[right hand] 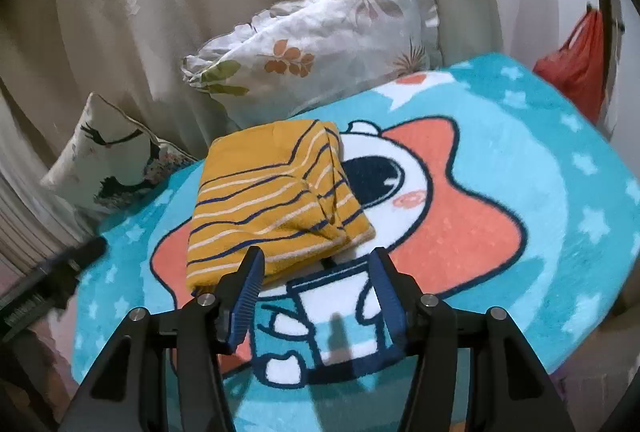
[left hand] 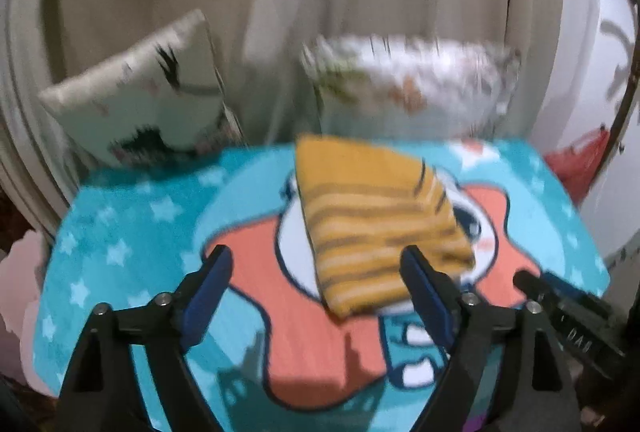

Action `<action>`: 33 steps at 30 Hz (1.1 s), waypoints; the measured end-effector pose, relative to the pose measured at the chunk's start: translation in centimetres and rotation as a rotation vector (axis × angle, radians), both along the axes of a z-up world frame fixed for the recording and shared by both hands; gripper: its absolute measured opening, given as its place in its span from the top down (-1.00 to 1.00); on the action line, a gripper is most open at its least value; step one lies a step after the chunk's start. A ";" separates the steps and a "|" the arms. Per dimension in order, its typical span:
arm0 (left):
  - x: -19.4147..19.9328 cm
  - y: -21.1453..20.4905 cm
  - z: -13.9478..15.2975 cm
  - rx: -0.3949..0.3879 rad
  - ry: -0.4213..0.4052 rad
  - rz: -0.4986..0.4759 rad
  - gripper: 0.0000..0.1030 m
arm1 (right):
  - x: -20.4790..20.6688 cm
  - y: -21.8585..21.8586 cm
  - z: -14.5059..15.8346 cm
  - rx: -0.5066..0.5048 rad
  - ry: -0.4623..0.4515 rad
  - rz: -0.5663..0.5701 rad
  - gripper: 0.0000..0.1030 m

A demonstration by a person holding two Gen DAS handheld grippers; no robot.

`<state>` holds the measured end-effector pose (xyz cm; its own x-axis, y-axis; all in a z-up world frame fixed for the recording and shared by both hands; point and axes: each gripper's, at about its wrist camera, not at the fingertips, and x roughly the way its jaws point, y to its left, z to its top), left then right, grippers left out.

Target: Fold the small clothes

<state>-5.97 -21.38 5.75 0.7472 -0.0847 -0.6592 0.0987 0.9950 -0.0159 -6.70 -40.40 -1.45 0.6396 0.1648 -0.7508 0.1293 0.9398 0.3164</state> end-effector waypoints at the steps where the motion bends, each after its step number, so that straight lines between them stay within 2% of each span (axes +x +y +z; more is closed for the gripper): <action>1: -0.4 0.4 0.7 0.004 -0.045 0.015 -0.86 | 0.0 0.4 0.5 -0.017 0.001 0.001 -0.17; 5: -1.0 2.0 1.8 0.013 -0.116 0.050 -0.99 | 0.0 1.9 1.6 -0.065 0.012 0.007 -0.22; 10: -0.7 3.6 1.3 -0.033 -0.119 0.047 -0.99 | 0.4 4.2 1.8 -0.116 0.042 0.045 -0.22; 16: 1.1 4.5 -0.6 -0.074 0.024 0.068 -0.99 | 1.3 5.2 1.5 -0.157 0.085 0.079 -0.23; 20: 0.0 4.6 -1.3 -0.107 0.037 0.117 -0.99 | 2.0 4.8 1.1 -0.160 0.102 0.087 -0.24; 25: -0.7 2.7 -2.6 -0.079 0.109 0.118 -0.99 | 2.5 4.7 0.2 -0.160 0.120 0.130 -0.25; 33: -2.7 -3.6 -4.2 -0.012 0.189 0.056 -0.99 | 2.3 1.4 -0.9 -0.158 0.141 0.160 -0.28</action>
<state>-8.71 -25.00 1.59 0.6138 -0.0550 -0.7875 0.0371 0.9985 -0.0408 -4.40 -38.96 -2.36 0.5024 0.1293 -0.8549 0.0074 0.9881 0.1538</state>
